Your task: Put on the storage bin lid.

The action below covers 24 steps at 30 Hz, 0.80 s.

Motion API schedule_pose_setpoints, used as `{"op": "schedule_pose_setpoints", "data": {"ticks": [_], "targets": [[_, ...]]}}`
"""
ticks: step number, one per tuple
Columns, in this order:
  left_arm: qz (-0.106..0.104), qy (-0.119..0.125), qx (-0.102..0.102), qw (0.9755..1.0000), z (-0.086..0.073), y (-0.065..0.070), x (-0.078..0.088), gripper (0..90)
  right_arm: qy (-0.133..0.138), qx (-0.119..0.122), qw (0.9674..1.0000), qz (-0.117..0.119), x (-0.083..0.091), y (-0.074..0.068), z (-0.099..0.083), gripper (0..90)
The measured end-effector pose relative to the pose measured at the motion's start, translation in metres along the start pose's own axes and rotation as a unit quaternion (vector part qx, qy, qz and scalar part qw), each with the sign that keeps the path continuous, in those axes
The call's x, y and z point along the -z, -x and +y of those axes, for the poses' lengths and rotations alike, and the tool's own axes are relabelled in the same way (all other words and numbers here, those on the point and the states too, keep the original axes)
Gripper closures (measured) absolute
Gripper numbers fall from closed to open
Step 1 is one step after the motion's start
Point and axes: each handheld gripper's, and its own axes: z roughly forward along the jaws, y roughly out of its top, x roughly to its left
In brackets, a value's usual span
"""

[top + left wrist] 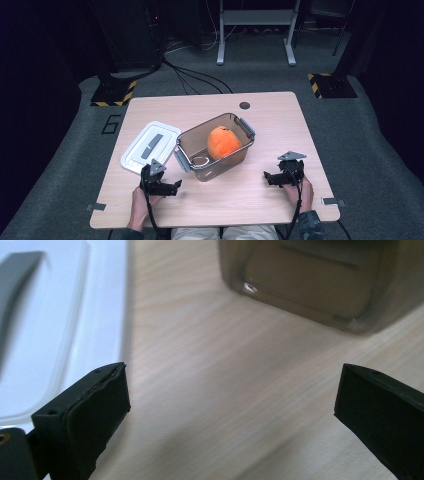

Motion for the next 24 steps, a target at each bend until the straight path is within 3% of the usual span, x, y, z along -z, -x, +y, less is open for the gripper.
{"op": "schedule_pose_setpoints", "data": {"ticks": [6,13,24], "targets": [[0.014,0.012,0.024,0.9995,0.007,-0.029,0.01,1.9,-0.001,0.001,1.0,0.0,0.0,0.0,0.0,0.0],[0.024,0.014,0.042,0.9987,0.019,-0.06,0.01,2.5,0.0,0.001,1.0,0.0,0.0,0.0,0.0,0.0],[0.04,0.003,0.071,0.9967,0.043,-0.102,-0.011,4.5,0.0,0.002,1.0,0.001,0.0,0.0,0.0,0.0]]}}
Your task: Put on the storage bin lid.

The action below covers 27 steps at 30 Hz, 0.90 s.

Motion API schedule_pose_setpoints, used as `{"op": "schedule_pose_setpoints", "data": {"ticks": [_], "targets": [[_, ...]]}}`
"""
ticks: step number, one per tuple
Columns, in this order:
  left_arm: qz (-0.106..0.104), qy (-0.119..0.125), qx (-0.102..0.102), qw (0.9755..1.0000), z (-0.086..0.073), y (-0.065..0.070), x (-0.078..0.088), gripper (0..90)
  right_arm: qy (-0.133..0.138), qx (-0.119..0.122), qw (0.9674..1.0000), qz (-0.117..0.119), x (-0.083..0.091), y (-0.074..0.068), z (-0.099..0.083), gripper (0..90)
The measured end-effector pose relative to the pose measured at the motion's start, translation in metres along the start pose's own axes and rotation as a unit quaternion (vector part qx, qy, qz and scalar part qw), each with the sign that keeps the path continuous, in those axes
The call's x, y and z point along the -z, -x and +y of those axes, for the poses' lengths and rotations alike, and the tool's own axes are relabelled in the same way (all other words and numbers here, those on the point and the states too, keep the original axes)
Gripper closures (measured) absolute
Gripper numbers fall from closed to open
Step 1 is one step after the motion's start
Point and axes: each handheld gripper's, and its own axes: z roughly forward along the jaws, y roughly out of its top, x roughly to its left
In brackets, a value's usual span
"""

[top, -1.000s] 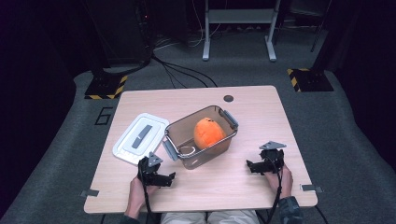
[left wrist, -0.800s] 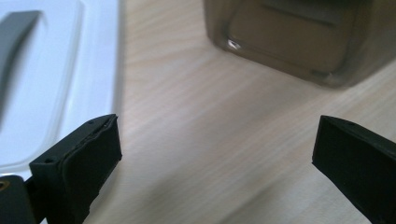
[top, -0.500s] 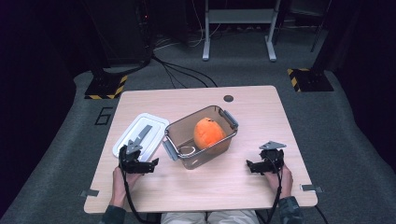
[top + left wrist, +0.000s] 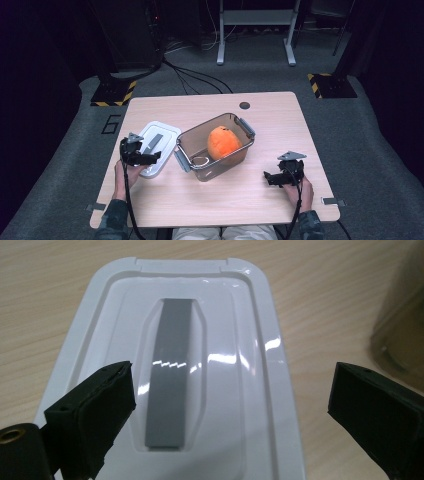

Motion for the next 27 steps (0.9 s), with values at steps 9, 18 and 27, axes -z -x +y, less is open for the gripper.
{"op": "schedule_pose_setpoints", "data": {"ticks": [9,18,27], "targets": [[0.0,-0.011,0.03,0.9995,0.013,-0.021,-0.021,4.9,0.0,0.001,1.0,0.0,0.0,0.0,0.0,0.0],[0.01,-0.03,0.019,0.9993,0.012,-0.027,-0.039,18.8,-0.001,0.0,1.0,0.0,0.0,0.0,0.0,0.0],[0.013,-0.045,0.008,0.9989,0.01,-0.027,-0.049,45.8,-0.001,-0.001,1.0,0.001,0.0,-0.001,0.0,0.1]]}}
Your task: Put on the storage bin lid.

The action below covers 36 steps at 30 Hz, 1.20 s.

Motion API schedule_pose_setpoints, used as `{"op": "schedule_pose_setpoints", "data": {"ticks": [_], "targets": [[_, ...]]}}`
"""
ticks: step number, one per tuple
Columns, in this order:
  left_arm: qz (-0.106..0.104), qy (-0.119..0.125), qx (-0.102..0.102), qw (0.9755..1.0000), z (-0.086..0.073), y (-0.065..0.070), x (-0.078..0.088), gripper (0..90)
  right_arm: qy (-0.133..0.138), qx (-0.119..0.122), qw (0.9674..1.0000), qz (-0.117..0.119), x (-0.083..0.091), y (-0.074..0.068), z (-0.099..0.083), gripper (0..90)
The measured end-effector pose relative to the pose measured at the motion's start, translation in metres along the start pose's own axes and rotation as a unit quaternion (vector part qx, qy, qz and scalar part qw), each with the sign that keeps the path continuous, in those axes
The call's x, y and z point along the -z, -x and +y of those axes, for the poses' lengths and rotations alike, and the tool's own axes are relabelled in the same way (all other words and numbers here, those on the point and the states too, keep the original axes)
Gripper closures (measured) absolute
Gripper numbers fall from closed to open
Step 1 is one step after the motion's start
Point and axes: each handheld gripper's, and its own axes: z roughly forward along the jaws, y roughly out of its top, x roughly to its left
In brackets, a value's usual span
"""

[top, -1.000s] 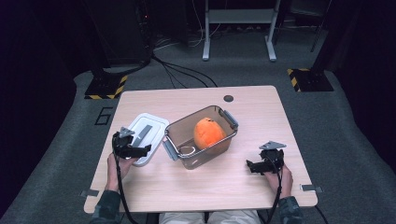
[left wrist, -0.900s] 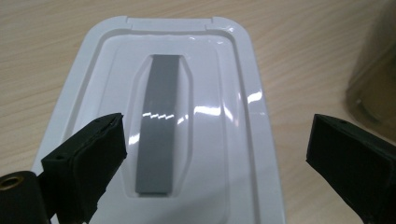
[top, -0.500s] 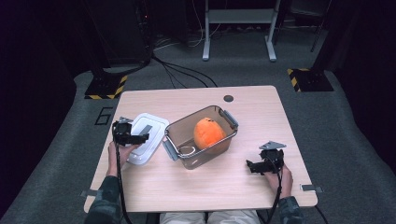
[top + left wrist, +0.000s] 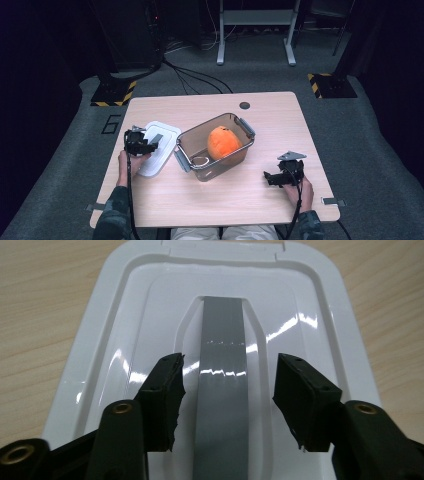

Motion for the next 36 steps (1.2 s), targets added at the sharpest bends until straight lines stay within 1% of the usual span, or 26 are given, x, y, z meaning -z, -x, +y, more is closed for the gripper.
{"op": "schedule_pose_setpoints", "data": {"ticks": [1,3,5,6,8,10,15,16,20,22,25,28,36], "targets": [[0.003,0.001,0.0,1.0,0.0,0.0,-0.001,47.0,0.0,-0.001,1.0,0.001,0.0,0.0,0.0,0.2],[0.011,-0.008,-0.001,0.9999,0.0,0.001,-0.003,51.6,0.0,-0.001,1.0,0.002,0.0,0.0,0.0,0.2],[0.01,-0.007,0.005,0.9999,-0.001,0.0,-0.004,55.9,0.0,-0.001,1.0,0.002,0.0,0.0,0.0,0.2],[0.013,-0.005,0.007,0.9999,-0.001,0.0,-0.004,59.7,0.001,0.0,1.0,0.001,0.0,0.0,0.0,0.2],[0.012,-0.003,0.005,0.9999,-0.002,-0.001,-0.004,64.6,0.0,-0.001,1.0,0.002,0.0,0.0,0.0,0.2],[0.018,-0.004,0.003,0.9998,-0.002,-0.001,-0.003,65.2,0.002,-0.002,1.0,0.002,0.0,-0.001,0.0,0.2],[0.015,-0.003,-0.001,0.9999,-0.002,-0.003,-0.002,66.1,0.002,-0.002,1.0,0.002,0.0,-0.001,0.0,0.2],[0.016,0.0,0.003,0.9999,-0.003,-0.003,-0.003,66.2,0.001,-0.001,1.0,0.001,0.0,-0.001,0.0,0.2],[0.009,-0.004,0.009,0.9999,-0.003,-0.006,-0.001,66.3,0.001,0.0,1.0,0.001,0.0,0.0,0.0,0.2],[0.011,-0.004,0.008,0.9999,-0.002,-0.007,0.0,66.3,0.001,0.0,1.0,0.001,0.0,0.0,0.0,0.2],[0.009,-0.004,0.008,0.9999,-0.001,-0.006,0.003,66.3,0.001,0.0,1.0,0.001,0.0,0.0,0.0,0.2],[0.008,0.004,0.01,0.9999,0.0,-0.006,0.007,66.3,0.001,0.0,1.0,0.001,0.0,0.0,0.0,0.2],[0.011,0.009,0.002,0.9999,0.006,-0.005,0.019,66.3,0.001,0.0,1.0,0.001,0.0,0.0,0.0,0.2]]}}
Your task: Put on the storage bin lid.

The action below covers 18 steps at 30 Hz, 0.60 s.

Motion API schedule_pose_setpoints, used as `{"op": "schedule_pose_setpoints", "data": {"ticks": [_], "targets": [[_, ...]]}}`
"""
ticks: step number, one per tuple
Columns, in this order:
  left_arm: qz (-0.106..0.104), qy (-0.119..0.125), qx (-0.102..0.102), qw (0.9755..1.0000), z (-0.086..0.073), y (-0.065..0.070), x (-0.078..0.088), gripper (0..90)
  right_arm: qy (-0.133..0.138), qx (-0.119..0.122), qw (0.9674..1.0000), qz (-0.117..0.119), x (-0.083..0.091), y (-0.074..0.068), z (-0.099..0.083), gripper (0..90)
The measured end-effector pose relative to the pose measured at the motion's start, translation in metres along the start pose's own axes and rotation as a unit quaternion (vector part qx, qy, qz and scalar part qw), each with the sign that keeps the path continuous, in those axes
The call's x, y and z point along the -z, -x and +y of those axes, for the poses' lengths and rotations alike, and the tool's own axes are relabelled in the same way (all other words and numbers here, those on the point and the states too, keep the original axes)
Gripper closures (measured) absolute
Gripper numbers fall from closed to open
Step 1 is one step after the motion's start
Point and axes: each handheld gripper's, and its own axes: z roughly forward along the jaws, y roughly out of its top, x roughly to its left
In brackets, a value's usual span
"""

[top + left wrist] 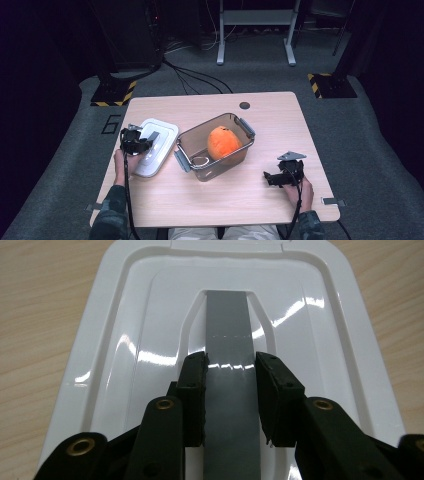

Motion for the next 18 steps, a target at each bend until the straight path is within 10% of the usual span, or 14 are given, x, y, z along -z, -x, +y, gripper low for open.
{"op": "schedule_pose_setpoints", "data": {"ticks": [18], "targets": [[-0.005,0.015,-0.013,0.9998,0.016,0.0,0.023,66.3,0.001,0.0,1.0,0.0,0.0,0.0,0.0,0.1]]}}
